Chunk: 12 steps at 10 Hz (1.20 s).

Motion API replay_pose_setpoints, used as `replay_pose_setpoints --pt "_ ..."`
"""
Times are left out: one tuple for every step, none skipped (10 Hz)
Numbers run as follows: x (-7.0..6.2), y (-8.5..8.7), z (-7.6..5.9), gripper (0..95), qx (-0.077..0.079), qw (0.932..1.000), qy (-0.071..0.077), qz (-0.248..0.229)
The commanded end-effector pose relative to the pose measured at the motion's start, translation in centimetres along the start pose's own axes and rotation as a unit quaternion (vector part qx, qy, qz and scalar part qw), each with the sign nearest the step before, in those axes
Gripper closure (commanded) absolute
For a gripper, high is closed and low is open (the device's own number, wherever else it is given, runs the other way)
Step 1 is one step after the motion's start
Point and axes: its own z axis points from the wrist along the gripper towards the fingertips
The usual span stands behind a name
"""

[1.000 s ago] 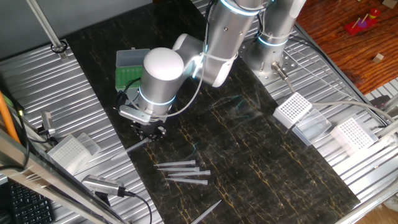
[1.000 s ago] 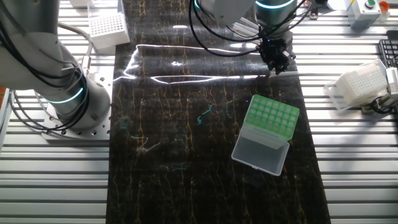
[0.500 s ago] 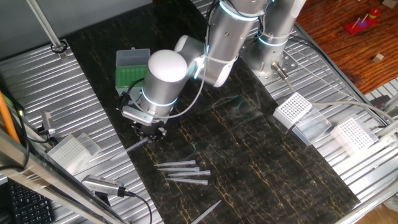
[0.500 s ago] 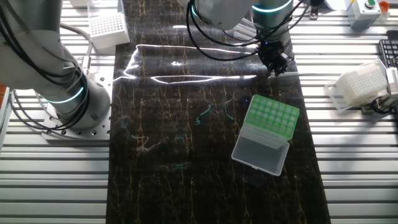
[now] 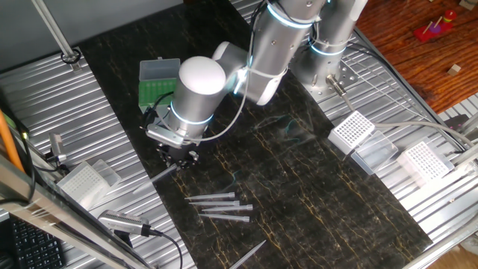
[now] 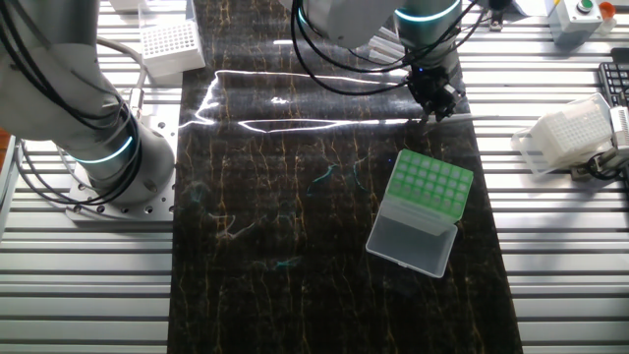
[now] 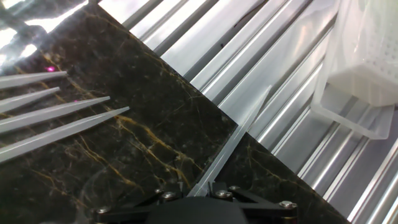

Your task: Insert a large pipette tip into the holder for large pipette tips

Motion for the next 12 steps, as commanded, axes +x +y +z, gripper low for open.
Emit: replay_pose_setpoints --pt "-0.01 0.00 -0.11 76.0 -0.002 1.0000 0.000 0.003" --pt "-0.02 0.00 -0.09 76.0 -0.005 0.9999 -0.003 0.012" --pt "0.01 0.04 -0.01 76.0 -0.010 0.9996 -0.007 0.025" --pt "0.04 0.08 0.09 95.0 -0.014 0.9991 -0.011 0.037" --pt "0.06 0.08 0.11 76.0 -0.017 0.9990 -0.014 0.038" --pt "0.05 0.07 0.11 76.0 -0.020 0.9987 -0.016 0.044" --pt "0.05 0.03 0.11 76.0 -0.025 0.9978 -0.021 0.058" --pt "0.04 0.00 0.10 76.0 -0.026 0.9976 -0.021 0.061" --pt "0.04 -0.08 0.10 76.0 -0.026 0.9969 -0.020 0.072" --pt "0.05 -0.08 0.11 76.0 -0.026 0.9966 -0.020 0.076" --pt "0.07 -0.09 0.16 76.0 -0.026 0.9962 -0.020 0.081" --pt "0.10 -0.08 0.22 76.0 -0.025 0.9960 -0.021 0.083"
